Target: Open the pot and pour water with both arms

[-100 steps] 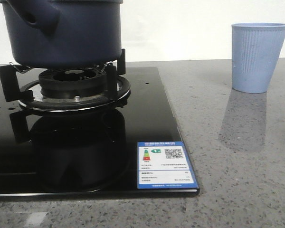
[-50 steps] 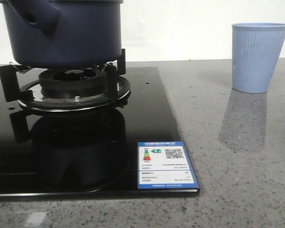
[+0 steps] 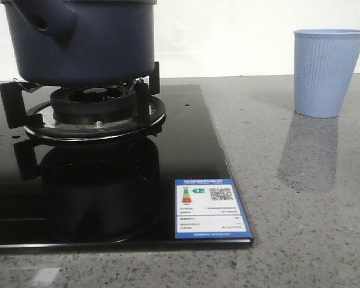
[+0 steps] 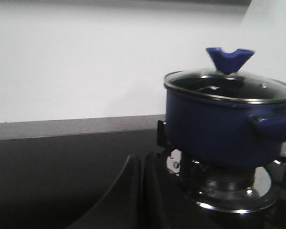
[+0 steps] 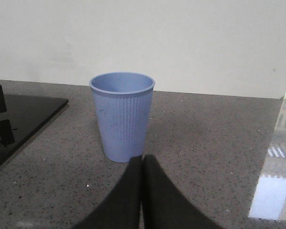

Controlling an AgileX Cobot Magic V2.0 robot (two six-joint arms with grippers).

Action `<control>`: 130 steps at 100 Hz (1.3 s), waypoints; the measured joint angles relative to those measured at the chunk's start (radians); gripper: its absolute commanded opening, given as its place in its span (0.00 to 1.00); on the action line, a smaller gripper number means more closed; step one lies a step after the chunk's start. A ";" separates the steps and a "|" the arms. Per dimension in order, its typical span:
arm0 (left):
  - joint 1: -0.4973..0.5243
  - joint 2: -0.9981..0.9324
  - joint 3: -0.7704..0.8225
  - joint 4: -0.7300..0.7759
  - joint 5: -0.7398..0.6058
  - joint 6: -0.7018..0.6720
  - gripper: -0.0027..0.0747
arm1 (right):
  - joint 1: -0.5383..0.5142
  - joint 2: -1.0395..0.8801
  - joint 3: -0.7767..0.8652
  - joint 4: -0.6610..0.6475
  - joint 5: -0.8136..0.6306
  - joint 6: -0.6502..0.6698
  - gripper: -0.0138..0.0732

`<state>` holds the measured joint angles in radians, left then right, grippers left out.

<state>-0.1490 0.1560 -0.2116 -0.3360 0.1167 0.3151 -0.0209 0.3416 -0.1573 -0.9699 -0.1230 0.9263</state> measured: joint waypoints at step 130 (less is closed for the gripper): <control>0.143 -0.159 0.212 0.168 0.147 -0.315 0.01 | 0.000 0.000 0.000 0.000 0.000 0.000 0.08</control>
<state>-0.0063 -0.0034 0.0008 -0.1681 0.2634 0.0000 -0.0209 0.3416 -0.1573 -0.9699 -0.1230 0.9263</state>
